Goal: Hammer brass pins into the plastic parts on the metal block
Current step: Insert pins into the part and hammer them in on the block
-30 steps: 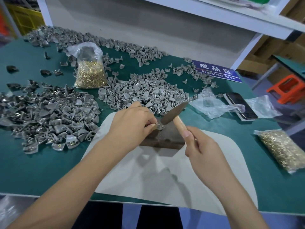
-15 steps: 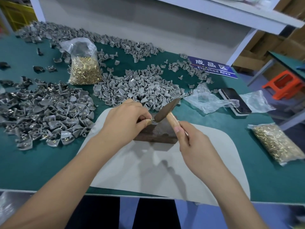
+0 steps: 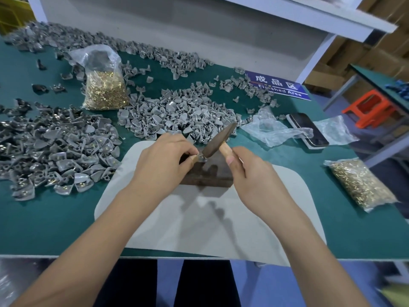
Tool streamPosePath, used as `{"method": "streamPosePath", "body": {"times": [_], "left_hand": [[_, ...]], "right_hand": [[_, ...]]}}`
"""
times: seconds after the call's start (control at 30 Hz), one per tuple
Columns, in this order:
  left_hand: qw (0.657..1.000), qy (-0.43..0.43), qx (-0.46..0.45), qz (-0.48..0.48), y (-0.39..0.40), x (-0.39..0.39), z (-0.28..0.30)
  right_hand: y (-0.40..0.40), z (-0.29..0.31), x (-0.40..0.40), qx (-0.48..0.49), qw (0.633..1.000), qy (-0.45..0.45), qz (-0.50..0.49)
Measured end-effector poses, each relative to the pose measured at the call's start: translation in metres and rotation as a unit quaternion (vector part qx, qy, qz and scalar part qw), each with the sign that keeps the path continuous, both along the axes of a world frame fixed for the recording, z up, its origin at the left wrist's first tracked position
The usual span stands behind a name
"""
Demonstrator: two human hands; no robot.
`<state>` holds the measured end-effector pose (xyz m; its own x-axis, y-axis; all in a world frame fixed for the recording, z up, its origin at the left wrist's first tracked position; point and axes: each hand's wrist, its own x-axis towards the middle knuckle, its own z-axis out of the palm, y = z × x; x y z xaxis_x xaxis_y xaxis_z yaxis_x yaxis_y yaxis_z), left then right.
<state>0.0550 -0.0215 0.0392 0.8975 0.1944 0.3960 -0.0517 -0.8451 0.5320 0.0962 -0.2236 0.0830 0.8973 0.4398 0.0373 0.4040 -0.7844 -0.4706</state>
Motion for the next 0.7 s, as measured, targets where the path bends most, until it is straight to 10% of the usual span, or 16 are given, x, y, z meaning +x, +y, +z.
{"method": "streamPosePath", "body": {"times": [0.27,0.7], "left_hand": [[1.0,-0.021,0.018,0.013,-0.002,-0.002,-0.002],[1.0,-0.005,0.003,0.012,0.003,0.0,-0.002]], "right_hand": [[0.002,-0.008,-0.015,0.176,0.978,-0.093,-0.064],[-0.002,-0.015,-0.019,0.071,0.995,-0.065,-0.034]]}}
